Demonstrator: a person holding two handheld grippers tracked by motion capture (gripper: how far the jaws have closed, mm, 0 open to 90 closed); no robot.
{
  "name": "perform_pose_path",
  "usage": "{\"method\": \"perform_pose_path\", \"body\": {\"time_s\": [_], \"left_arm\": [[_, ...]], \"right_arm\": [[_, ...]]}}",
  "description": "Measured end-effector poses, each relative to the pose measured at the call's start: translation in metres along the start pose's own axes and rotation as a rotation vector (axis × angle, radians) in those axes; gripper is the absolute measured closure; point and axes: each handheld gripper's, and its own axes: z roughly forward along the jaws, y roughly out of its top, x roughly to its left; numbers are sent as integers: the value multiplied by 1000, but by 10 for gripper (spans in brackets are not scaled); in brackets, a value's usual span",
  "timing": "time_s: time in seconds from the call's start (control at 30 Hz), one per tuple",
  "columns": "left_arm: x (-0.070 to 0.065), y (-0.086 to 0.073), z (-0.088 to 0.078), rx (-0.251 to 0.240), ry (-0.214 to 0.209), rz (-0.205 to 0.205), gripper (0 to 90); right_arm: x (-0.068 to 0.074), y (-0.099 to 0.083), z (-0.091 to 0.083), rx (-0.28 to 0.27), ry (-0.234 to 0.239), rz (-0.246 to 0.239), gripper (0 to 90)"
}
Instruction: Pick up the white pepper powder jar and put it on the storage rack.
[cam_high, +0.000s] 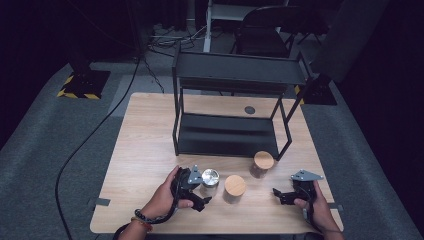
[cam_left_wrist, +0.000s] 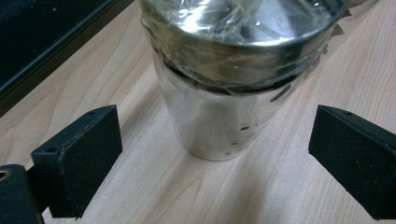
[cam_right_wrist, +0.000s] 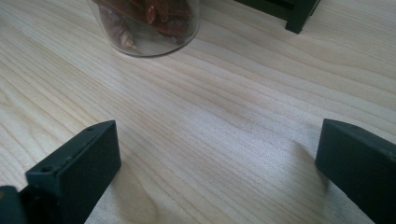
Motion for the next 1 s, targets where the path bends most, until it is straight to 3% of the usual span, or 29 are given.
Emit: {"method": "perform_pose_path", "body": {"time_s": [0.57, 1.0], "left_arm": [[0, 10, 12, 14, -33, 20, 37], [5, 13, 26, 7, -35, -14, 111]], "right_arm": [[0, 0, 0, 0, 0, 1, 0], [0, 0, 0, 0, 0, 1, 0]]}}
